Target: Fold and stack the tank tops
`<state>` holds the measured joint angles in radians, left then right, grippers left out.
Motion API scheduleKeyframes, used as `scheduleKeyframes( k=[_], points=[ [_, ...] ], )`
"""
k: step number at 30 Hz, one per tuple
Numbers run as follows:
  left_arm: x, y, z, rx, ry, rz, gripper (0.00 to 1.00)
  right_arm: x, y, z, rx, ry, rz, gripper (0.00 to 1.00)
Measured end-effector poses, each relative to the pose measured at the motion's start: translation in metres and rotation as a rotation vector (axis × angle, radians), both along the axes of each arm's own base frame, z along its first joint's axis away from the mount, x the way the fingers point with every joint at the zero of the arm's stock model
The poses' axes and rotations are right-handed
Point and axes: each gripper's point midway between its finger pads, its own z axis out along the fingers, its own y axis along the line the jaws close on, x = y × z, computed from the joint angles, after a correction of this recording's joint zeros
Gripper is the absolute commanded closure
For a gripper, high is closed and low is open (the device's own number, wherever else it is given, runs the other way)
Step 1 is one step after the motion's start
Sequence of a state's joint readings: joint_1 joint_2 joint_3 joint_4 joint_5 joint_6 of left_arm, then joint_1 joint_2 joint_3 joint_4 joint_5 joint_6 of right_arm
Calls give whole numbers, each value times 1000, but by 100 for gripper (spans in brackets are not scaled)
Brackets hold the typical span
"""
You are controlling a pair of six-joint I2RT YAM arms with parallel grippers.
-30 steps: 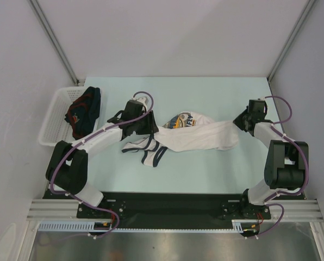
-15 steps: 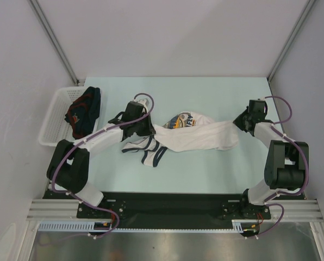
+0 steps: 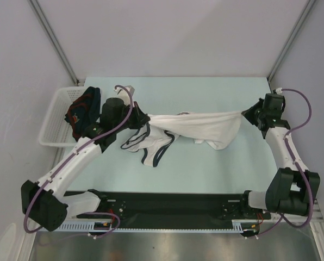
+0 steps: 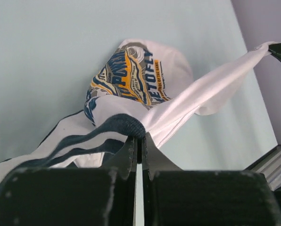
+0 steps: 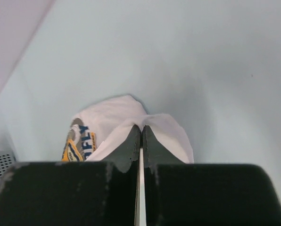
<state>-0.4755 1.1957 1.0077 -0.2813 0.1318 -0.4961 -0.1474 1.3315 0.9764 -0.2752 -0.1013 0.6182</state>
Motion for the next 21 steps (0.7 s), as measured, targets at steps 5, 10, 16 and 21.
scheduleKeyframes(
  k=[5, 10, 16, 21],
  points=[
    [-5, 10, 51, -17, -99, 23, 100, -8, 8, 80, 2, -174, 47, 100],
    [-24, 27, 111, -49, -221, 49, 100, -33, 20, 181, -25, -397, 103, 100],
    [-88, 56, 216, -174, -458, 35, 100, -114, 42, 306, -113, -721, 176, 100],
    [-162, 84, 295, -295, -671, -9, 100, -209, 58, 383, -209, -987, 193, 100]
  ],
)
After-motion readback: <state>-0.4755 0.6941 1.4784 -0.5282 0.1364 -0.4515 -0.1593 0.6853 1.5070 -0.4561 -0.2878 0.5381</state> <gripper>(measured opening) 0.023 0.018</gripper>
